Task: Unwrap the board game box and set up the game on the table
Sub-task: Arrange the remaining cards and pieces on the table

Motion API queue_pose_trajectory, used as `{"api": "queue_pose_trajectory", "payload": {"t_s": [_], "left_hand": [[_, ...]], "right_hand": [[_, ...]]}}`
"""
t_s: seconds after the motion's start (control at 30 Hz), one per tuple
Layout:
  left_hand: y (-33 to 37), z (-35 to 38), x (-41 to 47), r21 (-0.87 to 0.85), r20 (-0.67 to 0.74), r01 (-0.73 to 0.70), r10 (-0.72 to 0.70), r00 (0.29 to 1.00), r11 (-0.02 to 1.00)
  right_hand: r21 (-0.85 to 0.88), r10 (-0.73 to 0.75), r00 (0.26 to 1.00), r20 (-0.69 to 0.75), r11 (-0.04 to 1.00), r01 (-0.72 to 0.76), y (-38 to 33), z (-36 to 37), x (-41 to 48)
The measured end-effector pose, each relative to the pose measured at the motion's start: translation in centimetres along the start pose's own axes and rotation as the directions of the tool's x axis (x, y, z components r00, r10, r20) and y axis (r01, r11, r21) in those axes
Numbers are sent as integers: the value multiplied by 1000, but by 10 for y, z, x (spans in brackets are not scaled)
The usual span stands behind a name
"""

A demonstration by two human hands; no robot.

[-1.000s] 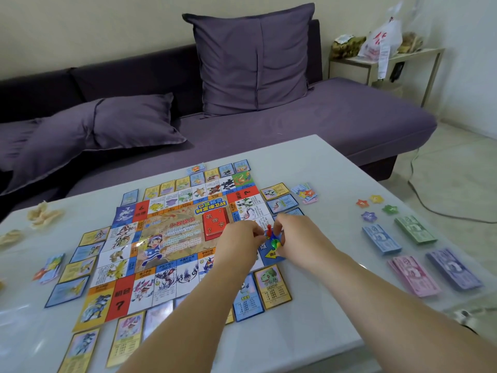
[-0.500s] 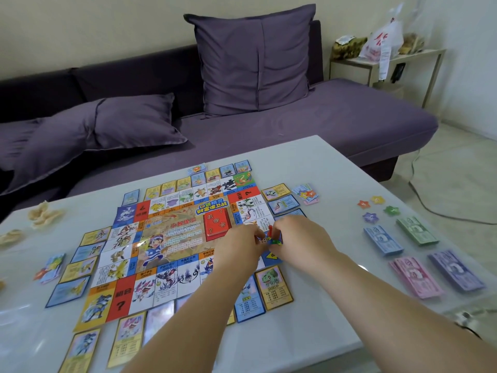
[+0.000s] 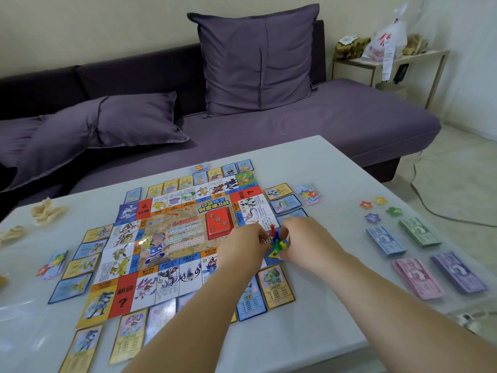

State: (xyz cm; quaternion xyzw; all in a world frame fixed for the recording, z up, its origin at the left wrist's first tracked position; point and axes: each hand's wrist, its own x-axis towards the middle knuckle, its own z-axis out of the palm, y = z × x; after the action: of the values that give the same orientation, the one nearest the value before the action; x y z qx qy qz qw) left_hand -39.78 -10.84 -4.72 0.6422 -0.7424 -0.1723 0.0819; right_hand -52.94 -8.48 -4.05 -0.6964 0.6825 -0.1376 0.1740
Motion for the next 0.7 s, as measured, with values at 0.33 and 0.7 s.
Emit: {"api": "queue_pose_trajectory", "payload": {"t_s": [0.33, 0.7], "left_hand": [[1, 2, -2, -10, -8, -1, 1, 1000, 1000], [4, -9, -14, -56, -35, -13, 11, 999, 998]], "right_hand": [[5, 50, 998, 41, 999, -50, 4, 2, 1], [78, 33, 999, -2, 996, -33, 8, -11, -7]]}}
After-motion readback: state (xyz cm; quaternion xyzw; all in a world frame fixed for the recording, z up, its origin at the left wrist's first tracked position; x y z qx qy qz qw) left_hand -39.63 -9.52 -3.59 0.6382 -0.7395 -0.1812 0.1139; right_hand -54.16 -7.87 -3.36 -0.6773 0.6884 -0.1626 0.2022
